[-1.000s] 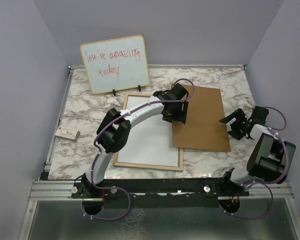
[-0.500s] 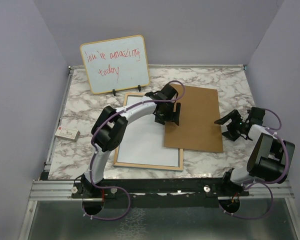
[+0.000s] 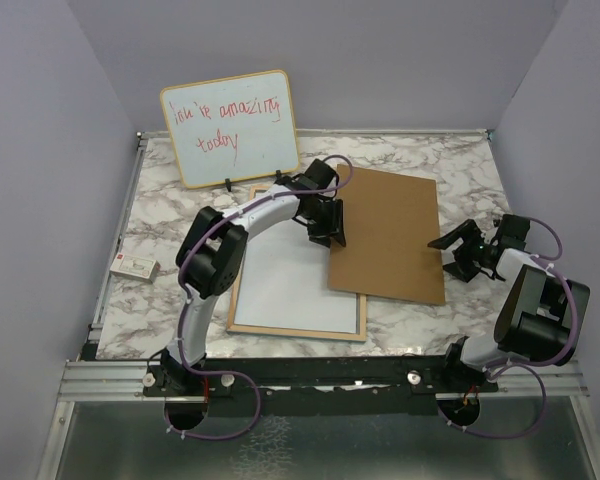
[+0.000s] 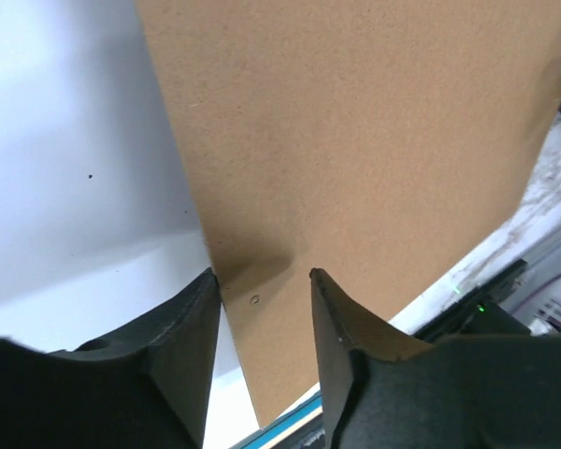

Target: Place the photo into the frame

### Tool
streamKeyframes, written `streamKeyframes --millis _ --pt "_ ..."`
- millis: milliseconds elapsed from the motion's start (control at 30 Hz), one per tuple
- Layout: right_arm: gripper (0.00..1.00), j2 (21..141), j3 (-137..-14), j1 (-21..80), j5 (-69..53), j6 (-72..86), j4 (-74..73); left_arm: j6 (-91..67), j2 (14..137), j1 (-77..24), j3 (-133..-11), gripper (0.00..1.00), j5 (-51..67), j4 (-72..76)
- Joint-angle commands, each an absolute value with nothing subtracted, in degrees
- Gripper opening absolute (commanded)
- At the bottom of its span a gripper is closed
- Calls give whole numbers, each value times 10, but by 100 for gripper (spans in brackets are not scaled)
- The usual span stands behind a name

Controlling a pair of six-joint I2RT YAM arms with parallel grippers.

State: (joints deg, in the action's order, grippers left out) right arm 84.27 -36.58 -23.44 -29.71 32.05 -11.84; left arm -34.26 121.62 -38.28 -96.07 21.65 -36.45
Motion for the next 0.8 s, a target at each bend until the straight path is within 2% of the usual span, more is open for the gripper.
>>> streamKeyframes --millis 0,67,200,367,600,667,767 --pt "84 871 -322 -224 -283 308 -225 -396 1193 -381 -950 42 382 -284" --pt "84 866 -321 -225 -286 308 -227 -421 1182 -374 -940 42 411 -255" --pt "84 856 -319 -224 -290 312 -227 -480 1163 -371 -915 50 470 -169" --pt "83 840 -316 -225 -291 315 -229 -533 1146 -367 -881 51 503 -72" --pt "83 827 -318 -224 -286 320 -234 -633 1118 -357 -827 35 538 89" --pt "83 825 -320 -224 -284 321 -235 -598 1113 -355 -838 29 520 49" --pt "83 822 -325 -225 -276 320 -241 -496 1112 -354 -887 22 475 -99"
